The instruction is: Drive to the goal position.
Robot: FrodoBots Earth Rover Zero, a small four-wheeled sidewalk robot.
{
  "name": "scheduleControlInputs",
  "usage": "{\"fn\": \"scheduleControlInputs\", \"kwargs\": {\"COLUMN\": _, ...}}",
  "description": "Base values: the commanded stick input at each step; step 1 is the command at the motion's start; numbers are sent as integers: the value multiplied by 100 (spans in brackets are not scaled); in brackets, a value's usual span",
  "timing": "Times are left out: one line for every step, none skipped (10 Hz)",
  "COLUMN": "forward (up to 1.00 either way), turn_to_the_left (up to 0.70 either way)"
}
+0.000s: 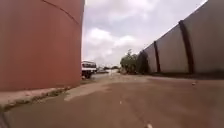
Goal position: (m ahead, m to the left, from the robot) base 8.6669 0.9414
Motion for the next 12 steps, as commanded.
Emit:
{"fn": "scheduleControlInputs", "kwargs": {"forward": 70, "turn_to_the_left": 0}}
{"fn": "scheduleControlInputs", "kwargs": {"forward": 70, "turn_to_the_left": 0}}
{"fn": "scheduleControlInputs", "kwargs": {"forward": 70, "turn_to_the_left": 0}}
{"fn": "scheduleControlInputs", "kwargs": {"forward": 70, "turn_to_the_left": 0}}
{"fn": "scheduleControlInputs", "kwargs": {"forward": 70, "turn_to_the_left": 0}}
{"fn": "scheduleControlInputs", "kwargs": {"forward": 70, "turn_to_the_left": 0}}
{"fn": "scheduleControlInputs", "kwargs": {"forward": 70, "turn_to_the_left": 0}}
{"fn": "scheduleControlInputs", "kwargs": {"forward": 70, "turn_to_the_left": 0}}
{"fn": "scheduleControlInputs", "kwargs": {"forward": 70, "turn_to_the_left": 0}}
{"fn": "scheduleControlInputs", "kwargs": {"forward": 70, "turn_to_the_left": 0}}
{"fn": "scheduleControlInputs", "kwargs": {"forward": 70, "turn_to_the_left": 0}}
{"fn": "scheduleControlInputs", "kwargs": {"forward": 70, "turn_to_the_left": 0}}
